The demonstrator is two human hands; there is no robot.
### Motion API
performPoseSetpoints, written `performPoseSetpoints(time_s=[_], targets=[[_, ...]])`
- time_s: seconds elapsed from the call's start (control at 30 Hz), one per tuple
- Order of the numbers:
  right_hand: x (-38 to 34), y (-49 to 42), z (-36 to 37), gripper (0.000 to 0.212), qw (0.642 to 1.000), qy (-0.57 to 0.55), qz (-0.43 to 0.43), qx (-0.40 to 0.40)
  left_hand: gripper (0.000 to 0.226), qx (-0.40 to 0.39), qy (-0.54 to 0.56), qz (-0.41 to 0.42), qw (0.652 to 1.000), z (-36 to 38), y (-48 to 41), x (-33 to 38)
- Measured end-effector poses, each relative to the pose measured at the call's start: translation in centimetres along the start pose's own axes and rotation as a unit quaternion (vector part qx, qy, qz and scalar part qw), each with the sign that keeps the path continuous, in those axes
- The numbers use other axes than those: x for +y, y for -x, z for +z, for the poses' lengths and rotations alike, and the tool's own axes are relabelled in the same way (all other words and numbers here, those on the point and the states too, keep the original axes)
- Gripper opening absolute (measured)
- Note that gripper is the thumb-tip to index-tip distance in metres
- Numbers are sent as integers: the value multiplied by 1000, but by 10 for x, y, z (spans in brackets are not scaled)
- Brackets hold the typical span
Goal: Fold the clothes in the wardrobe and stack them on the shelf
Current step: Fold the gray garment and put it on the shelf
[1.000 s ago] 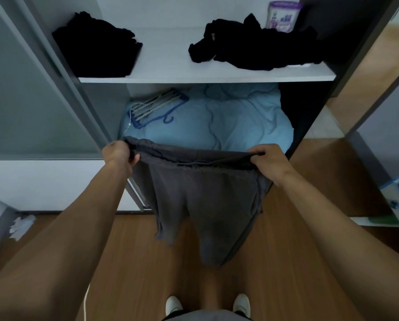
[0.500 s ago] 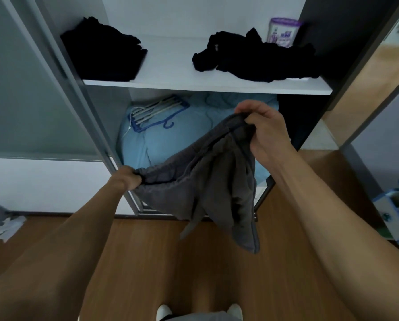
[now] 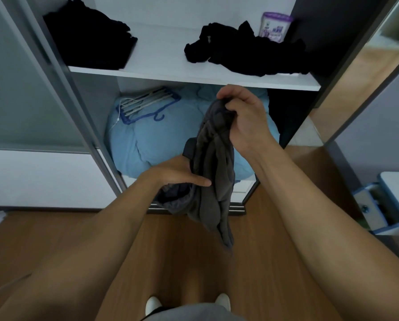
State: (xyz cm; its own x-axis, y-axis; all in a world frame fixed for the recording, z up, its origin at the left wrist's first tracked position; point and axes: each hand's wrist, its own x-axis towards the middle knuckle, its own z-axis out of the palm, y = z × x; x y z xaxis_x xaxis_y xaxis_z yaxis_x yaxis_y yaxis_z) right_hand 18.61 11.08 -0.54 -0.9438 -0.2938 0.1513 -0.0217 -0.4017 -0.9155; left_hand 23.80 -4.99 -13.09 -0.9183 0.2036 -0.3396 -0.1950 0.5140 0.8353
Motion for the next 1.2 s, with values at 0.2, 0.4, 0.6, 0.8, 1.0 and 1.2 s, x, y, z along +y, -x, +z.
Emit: performPoseSetpoints(time_s=[0.2,0.4,0.6,0.8,1.0,1.2], targets=[[-1,5,-29,45,998,52,-14,33,33,155,-179,-8,972,-7,-15,-16],[16,11,-72,50,961,255,-37,100,28,152,-132,-49,978,-40,-9,-5],[48,31,-91,48,925,369,87,25,27,267,186,-89,941,-42,-9,21],[71,45,-69,25,896,424,119,-52,22,284,388,-135,867,-39,-5,36],[88,58,-39,96,814,562,93,-112,20,269,474,-134,828,-38,7,49],[101,44,-34,59,726,683,49,-72,12,249,457,-131,844,-36,15,56]])
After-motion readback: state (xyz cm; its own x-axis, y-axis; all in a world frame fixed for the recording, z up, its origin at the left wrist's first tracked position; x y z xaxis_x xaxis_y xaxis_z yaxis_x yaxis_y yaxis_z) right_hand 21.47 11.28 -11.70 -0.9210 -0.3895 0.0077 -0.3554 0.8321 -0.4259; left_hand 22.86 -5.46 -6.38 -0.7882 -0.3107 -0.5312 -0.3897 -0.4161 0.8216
